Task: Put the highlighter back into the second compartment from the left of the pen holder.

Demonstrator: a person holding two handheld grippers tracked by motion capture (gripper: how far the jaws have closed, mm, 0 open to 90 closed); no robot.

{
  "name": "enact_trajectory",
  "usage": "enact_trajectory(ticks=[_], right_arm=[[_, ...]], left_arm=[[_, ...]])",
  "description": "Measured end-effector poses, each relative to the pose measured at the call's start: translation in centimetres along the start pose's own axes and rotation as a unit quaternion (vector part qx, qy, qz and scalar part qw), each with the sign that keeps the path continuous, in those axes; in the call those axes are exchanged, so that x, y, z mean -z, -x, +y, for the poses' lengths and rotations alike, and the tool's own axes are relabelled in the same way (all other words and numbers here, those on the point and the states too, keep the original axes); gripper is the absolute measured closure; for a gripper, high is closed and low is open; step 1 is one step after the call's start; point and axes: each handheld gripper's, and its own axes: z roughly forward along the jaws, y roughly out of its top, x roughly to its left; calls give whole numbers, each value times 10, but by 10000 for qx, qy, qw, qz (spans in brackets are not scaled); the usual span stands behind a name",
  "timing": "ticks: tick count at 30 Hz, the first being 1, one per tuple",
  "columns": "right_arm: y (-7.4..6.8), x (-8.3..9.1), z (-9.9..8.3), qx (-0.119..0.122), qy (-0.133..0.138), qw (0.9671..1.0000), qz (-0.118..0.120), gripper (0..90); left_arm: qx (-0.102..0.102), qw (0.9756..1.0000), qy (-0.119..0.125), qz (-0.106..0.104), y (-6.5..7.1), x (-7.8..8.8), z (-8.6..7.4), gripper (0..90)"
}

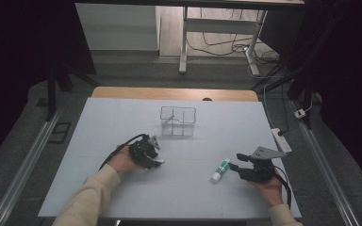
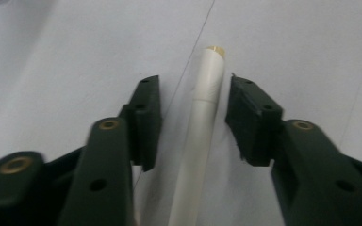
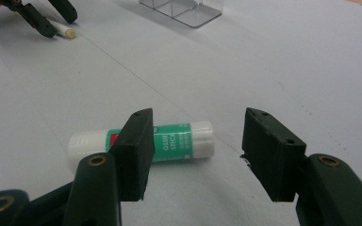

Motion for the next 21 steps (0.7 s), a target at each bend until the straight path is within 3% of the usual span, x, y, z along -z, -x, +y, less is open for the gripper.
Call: enact_trajectory(ticks=[7,17,21], right_arm=[[0,1,0,-22,27,10000,11,431],[1,1,0,-27,3,10000,-8,431],[1,1,0,-24,3,10000,-11,431]], left_arm=[[-128,9999,15,-26,2,0,1,781],[-302,9994,-36,152,6,1,2,786],[-127,9996,161,214,2,12,-2,785]])
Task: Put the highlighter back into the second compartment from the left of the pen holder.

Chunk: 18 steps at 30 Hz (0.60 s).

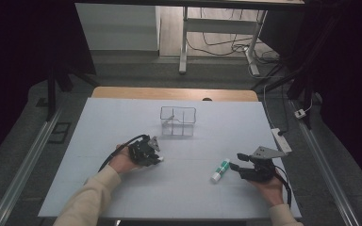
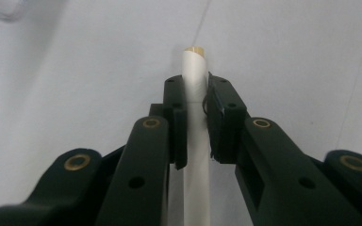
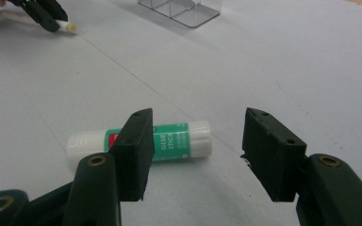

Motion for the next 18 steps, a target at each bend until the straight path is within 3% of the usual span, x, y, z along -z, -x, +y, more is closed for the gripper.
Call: enact_trajectory(ticks=[7,18], right_arm=[[0,0,0,4,2,10000,-9,431],[1,0,0,-2,6,10000,2,431]], left_arm=[[369,9973,642,7,-7,23,-6,785],[629,9880,1395,204,-9,48,-10,785]])
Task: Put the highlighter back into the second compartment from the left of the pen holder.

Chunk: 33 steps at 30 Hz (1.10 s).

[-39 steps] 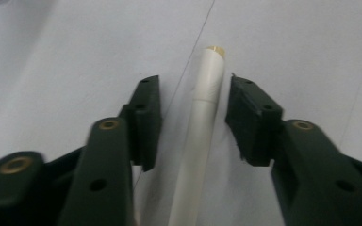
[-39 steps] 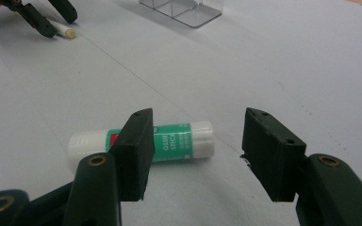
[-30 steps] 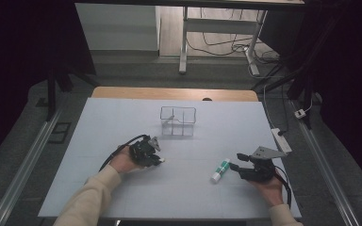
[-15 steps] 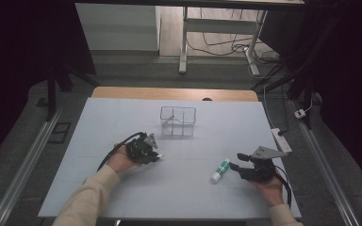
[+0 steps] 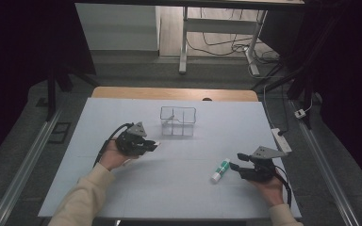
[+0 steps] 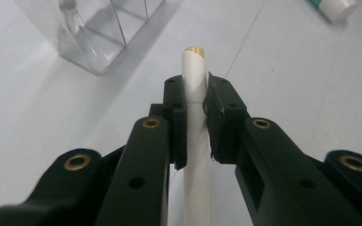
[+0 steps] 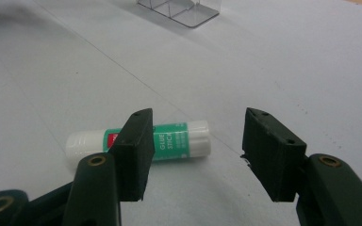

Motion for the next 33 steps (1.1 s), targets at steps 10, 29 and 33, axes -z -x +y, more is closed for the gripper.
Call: enact_trajectory(ticks=[10,29,33], right_arm=[[0,0,0,-6,-5,10000,-14,431],[2,1,-1,-47,27,10000,-24,428],[3,2,-1,-37,-5,10000,-38,428]], left_arm=[[68,9988,452,161,1,16,3,785],[82,9954,876,381,2,37,5,785],[129,9947,945,381,0,38,4,784]])
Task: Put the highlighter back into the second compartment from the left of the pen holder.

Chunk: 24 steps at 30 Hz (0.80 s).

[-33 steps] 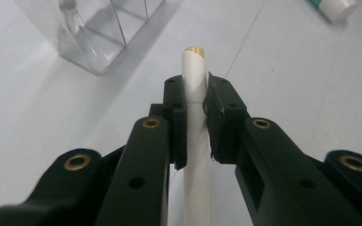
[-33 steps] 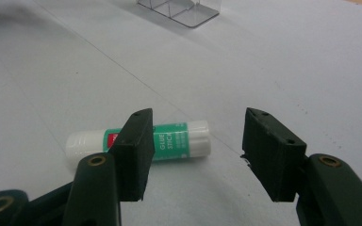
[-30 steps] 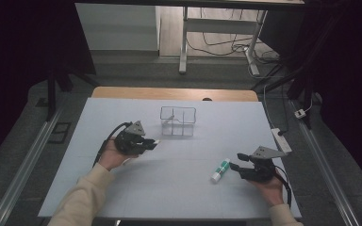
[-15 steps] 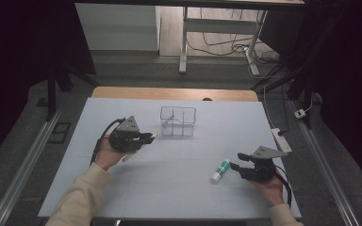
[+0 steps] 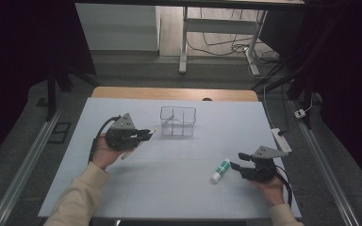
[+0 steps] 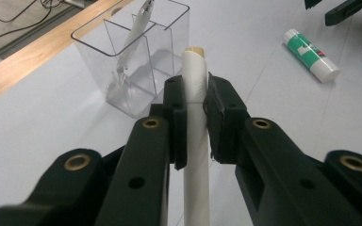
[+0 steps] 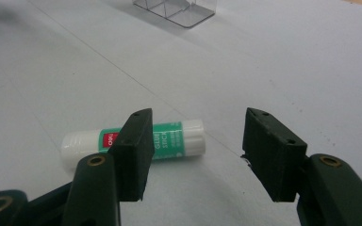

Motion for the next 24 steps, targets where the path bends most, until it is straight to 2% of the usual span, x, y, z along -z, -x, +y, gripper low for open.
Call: enact_trajectory(ticks=[14,21,24], right_arm=[[1,1,0,-21,23,10000,-10,427],[3,3,0,-49,68,10000,-30,427],[3,4,0,-55,91,9999,-23,427]], left_arm=[[84,9998,181,37,-3,0,4,785],[128,9994,326,-51,-6,-7,20,785],[100,9994,331,-3,-6,-12,28,785]])
